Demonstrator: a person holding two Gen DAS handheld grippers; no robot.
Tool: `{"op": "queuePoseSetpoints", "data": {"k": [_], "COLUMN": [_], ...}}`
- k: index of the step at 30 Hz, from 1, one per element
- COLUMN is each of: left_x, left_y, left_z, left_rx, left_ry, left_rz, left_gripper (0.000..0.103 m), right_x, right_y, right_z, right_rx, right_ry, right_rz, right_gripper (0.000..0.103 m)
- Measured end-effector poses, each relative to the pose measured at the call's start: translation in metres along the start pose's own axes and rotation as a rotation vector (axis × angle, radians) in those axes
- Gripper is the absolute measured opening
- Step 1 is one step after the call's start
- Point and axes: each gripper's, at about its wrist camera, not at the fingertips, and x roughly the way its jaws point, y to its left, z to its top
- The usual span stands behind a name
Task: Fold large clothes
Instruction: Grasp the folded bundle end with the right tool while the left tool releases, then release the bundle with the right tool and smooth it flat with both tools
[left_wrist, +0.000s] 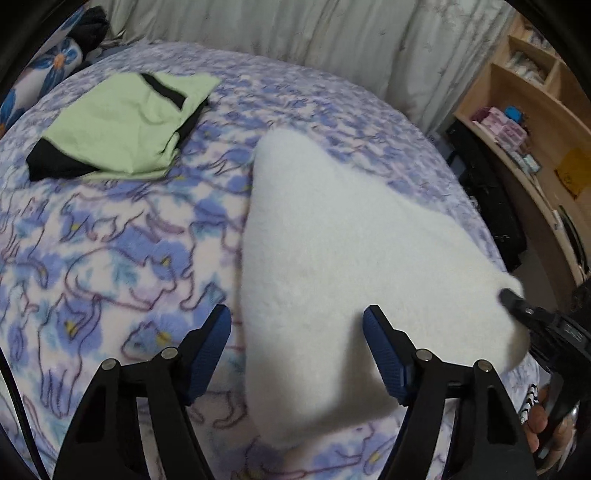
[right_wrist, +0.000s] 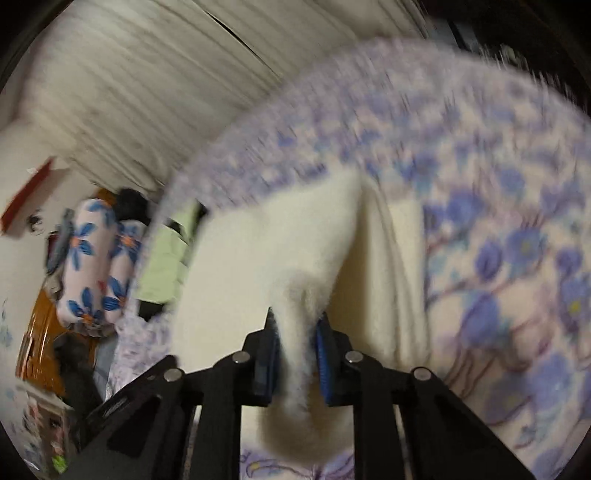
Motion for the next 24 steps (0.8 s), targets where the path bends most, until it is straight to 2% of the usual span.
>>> {"op": "queuePoseSetpoints", "data": {"k": [2, 3, 6, 8, 11, 13, 15, 19, 20, 24], "left_x": [0.000, 0.002, 0.019, 0.033, 0.035, 0.031, 0.029, 0.031, 0.033, 0.045], "left_y": [-0.006, -0.009, -0.012, -0.012, -0.014, -0.019, -0.022, -0.013, -0.009, 0.006], "left_z": [-0.002, -0.004, -0.016, -0.024, -0.028, -0.027, -0.023, -0.006, -0.002, 0.026], "left_rx": [0.029, 0.045, 0.071, 0.071, 0.078, 0.111, 0.131, 0.085, 0.068, -0.005], "left_ry": [-0.009, -0.005, 0.033, 0.061, 0.049, 0.044, 0.062, 0.116, 0.125, 0.158], "left_rz": [-0.007, -0.003, 0.006, -0.003, 0.002, 0.017, 0.011, -0.046, -0.061, -0.126], "left_gripper": [0.072, 0.072, 0.072, 0.072, 0.073, 0.073, 0.074, 0.077, 0.077, 0.079], "right_x": [-0.008, -0.004, 0.029, 0.040, 0.035, 0.034, 0.033, 0.032, 0.035, 0.065], "right_y": [-0.001, -0.006, -0.040, -0.059, -0.050, -0.037, -0.034, -0.040, -0.043, -0.057], "right_z": [-0.014, -0.023, -0.043, -0.053, -0.052, -0.047, -0.038, -0.011, 0.001, 0.038], "right_rx": [-0.024, -0.028, 0.028, 0.076, 0.058, 0.001, 0.001, 0.058, 0.074, 0.119], "right_ry": [-0.046, -0.041, 0.032, 0.029, 0.017, 0.041, 0.074, 0.064, 0.056, 0.093], "right_rz": [-0.057, -0.084, -0.128, -0.106, -0.131, -0.172, -0.169, -0.122, -0.118, -0.115], "right_gripper": [0.016, 0.016, 0.015, 0.015, 0.016, 0.020, 0.023, 0.045, 0.048, 0.048]}}
